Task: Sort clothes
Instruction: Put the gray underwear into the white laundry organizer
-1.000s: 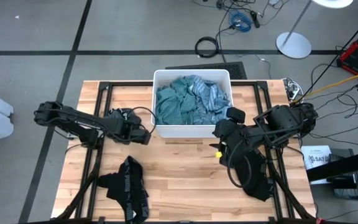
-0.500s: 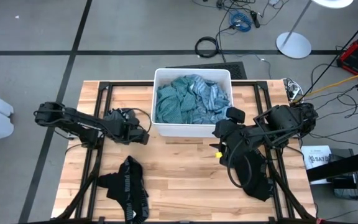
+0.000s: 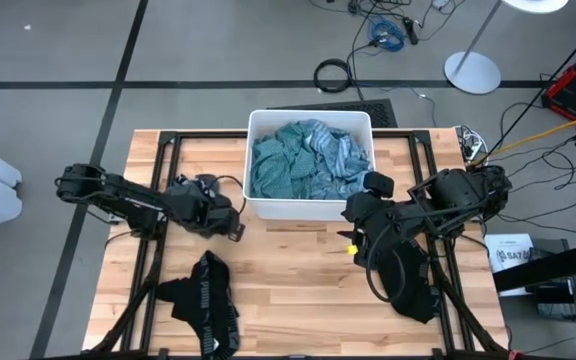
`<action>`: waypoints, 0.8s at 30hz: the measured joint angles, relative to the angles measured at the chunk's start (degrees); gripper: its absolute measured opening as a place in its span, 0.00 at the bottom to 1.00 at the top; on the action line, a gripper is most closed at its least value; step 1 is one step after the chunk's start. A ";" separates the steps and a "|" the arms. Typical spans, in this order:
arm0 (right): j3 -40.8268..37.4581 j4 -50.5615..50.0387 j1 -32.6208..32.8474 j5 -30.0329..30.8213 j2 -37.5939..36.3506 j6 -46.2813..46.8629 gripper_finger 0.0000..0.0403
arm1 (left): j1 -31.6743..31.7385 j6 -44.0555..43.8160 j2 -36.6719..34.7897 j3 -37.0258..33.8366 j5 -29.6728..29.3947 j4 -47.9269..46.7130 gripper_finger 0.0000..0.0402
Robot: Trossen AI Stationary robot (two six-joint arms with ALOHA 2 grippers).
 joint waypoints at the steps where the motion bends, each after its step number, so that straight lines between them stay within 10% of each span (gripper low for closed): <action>1: 0.00 -0.01 0.00 -0.02 0.00 -0.10 0.46 | -0.81 0.83 -0.90 0.68 2.05 -0.60 0.02; 14: -0.02 -0.01 -0.07 4.76 -0.24 -4.26 0.46 | -11.59 5.50 -18.10 14.86 6.88 1.85 0.01; 24: -5.75 1.53 -0.87 4.71 0.15 -5.22 0.46 | -17.96 20.33 -26.92 17.64 8.38 37.45 0.05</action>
